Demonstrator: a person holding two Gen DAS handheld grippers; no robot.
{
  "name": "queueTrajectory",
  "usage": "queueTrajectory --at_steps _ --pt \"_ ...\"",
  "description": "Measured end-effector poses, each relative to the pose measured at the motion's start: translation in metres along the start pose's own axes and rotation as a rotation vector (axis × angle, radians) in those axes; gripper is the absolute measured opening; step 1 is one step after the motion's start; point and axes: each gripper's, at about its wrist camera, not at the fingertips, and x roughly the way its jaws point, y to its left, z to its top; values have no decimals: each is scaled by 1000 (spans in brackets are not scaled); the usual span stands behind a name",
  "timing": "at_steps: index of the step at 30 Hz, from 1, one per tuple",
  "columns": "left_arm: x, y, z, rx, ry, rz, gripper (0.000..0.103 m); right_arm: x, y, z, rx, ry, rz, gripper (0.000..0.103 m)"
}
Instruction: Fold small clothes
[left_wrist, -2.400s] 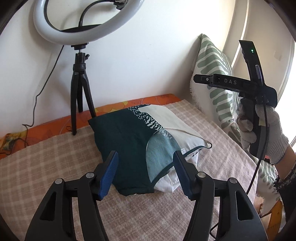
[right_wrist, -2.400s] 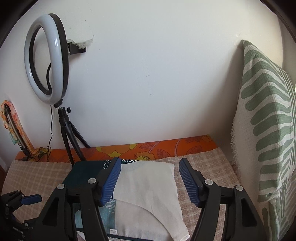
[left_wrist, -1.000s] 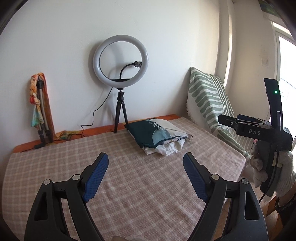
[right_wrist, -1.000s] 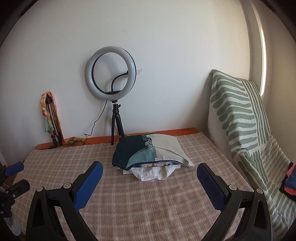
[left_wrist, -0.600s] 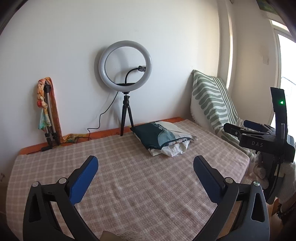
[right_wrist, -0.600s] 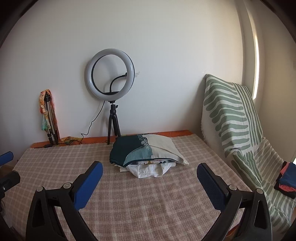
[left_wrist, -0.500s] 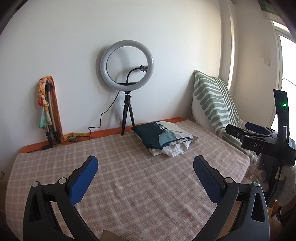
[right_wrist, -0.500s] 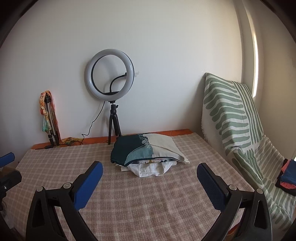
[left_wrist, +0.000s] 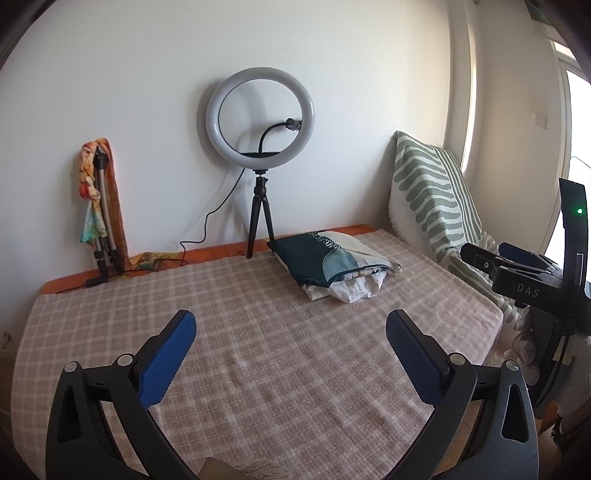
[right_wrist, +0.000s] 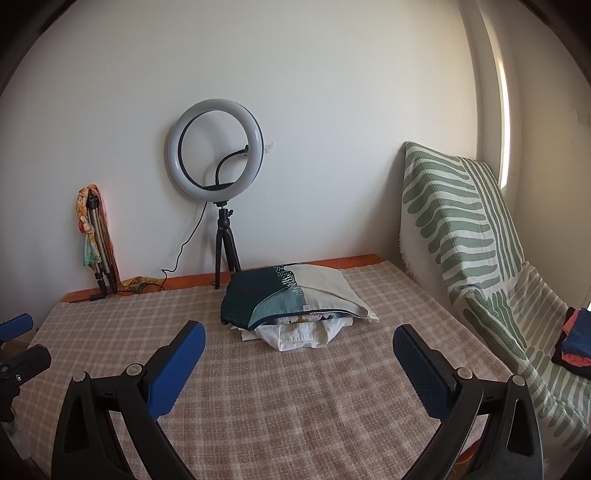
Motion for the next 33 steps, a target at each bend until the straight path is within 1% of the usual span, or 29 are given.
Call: queueTrajectory --at_steps 22,33 --pt "-1 2 0 11 -4 9 102 -2 3 0 -3 -1 -6 103" --pt "-1 1 -2 22 -8 17 102 5 4 0 -7 9 14 103"
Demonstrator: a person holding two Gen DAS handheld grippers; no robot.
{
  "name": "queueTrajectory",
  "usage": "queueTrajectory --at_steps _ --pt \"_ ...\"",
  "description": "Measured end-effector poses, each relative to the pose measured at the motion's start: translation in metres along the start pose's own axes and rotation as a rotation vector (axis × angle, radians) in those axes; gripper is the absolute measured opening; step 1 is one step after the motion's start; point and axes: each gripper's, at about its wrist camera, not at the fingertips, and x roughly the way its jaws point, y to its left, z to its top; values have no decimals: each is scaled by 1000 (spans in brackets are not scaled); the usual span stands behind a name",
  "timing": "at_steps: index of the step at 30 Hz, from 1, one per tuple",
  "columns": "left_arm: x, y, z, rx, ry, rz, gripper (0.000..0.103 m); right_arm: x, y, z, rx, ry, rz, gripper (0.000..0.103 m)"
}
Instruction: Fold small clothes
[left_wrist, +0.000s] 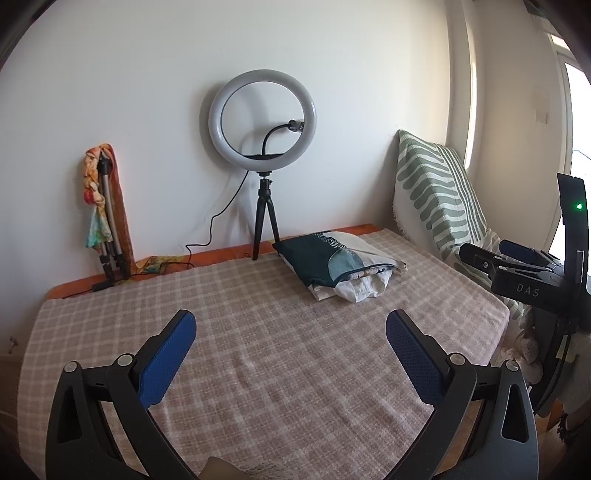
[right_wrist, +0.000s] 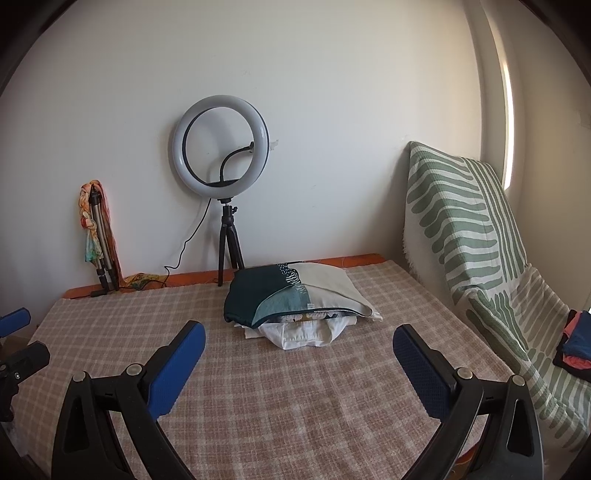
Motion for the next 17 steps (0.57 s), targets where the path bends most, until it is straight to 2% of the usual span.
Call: queueTrajectory --at_steps 6,10,17 --pt "1 1 -1 11 -2 10 102 3 -1 0 0 2 7 103" --pt "-1 1 -2 32 -30 23 102 4 -2 -1 0 3 9 103" --pt "0 0 -3 42 -32 11 102 11 -1 -2 -2 11 19 103"
